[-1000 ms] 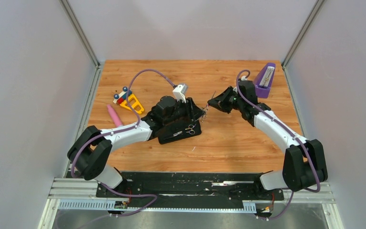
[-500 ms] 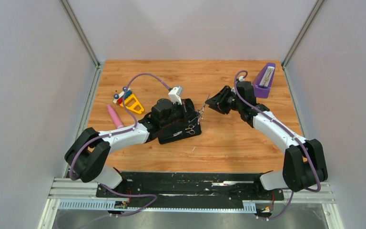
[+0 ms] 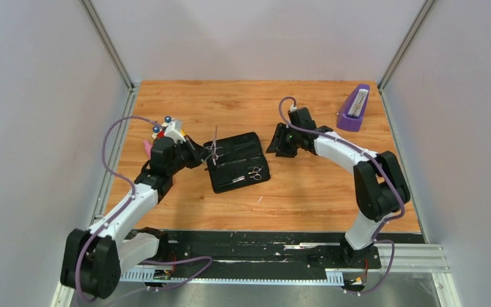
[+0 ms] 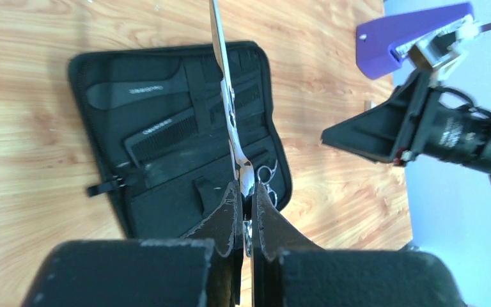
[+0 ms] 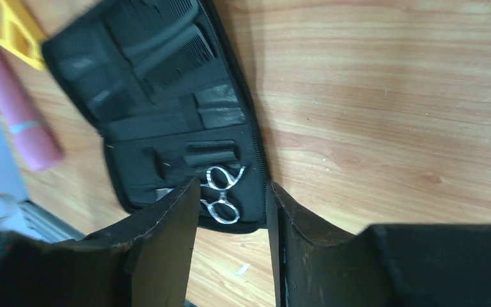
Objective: Sort the hair-cutting tools
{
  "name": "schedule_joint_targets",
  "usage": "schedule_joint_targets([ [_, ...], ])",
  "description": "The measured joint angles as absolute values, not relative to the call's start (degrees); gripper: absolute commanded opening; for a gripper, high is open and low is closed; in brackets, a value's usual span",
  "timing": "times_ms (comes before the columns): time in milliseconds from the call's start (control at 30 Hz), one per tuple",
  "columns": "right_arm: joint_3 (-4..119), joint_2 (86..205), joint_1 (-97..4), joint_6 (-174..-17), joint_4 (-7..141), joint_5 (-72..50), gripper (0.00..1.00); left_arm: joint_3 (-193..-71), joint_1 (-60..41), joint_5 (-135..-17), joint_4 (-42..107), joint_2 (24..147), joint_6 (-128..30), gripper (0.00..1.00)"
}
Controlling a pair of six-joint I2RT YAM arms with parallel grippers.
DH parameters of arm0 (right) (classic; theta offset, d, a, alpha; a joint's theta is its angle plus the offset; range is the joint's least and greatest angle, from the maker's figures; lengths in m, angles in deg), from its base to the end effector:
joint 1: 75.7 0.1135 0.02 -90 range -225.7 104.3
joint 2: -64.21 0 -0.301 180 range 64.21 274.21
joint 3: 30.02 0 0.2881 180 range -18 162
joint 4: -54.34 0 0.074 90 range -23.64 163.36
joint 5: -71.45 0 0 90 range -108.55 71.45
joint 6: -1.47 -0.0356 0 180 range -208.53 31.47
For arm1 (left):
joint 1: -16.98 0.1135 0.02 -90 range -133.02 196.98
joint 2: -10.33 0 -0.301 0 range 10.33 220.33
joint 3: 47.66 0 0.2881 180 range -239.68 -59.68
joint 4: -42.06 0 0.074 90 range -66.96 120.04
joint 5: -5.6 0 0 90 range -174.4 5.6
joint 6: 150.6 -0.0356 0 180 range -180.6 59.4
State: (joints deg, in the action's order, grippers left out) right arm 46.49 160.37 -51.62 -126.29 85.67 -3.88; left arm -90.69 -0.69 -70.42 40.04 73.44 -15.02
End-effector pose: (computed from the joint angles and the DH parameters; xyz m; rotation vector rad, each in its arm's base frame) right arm 0.3541 0.1681 0.2316 0.1906 2.5781 0.7553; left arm 0.2404 -0.0856 0.2422 -0.3325 2.0448 -0.9444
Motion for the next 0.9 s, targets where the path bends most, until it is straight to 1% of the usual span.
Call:
schedule_joint_targets([
  [100, 49.4, 164.7, -49.2, -122.5, 89.5, -5.7, 0.41, -90.9, 3.8, -68.0, 34.0, 67.4, -16.5, 0.00],
  [200, 52.5, 168.6, -46.8, -119.5, 92.6, -7.6, 0.40, -91.3, 7.7, -65.5, 28.5, 64.8, -18.0, 0.00],
  [333, 56.4, 173.1, -44.0, -117.0, 95.6, -10.2, 0.37, -92.4, 10.5, -62.4, 22.0, 65.0, -19.7, 0.00],
  [567, 57.7, 175.8, -41.4, -115.2, 98.5, -16.2, 0.28, -93.7, 10.8, -56.4, 19.1, 68.2, -21.5, 0.00],
  [700, 57.7, 175.8, -41.3, -114.8, 98.5, -16.9, 0.18, -93.8, 11.0, -53.2, 19.2, 70.4, -22.2, 0.00],
  [867, 57.2, 175.1, -41.3, -113.4, 98.7, -18.1, 0.01, -94.3, 11.0, -48.7, 19.5, 73.4, -22.7, 0.00],
  [900, 56.7, 174.7, -41.3, -113.1, 98.4, -18.4, 0.00, -94.6, 11.0, -47.8, 19.6, 74.2, -22.9, 0.00],
])
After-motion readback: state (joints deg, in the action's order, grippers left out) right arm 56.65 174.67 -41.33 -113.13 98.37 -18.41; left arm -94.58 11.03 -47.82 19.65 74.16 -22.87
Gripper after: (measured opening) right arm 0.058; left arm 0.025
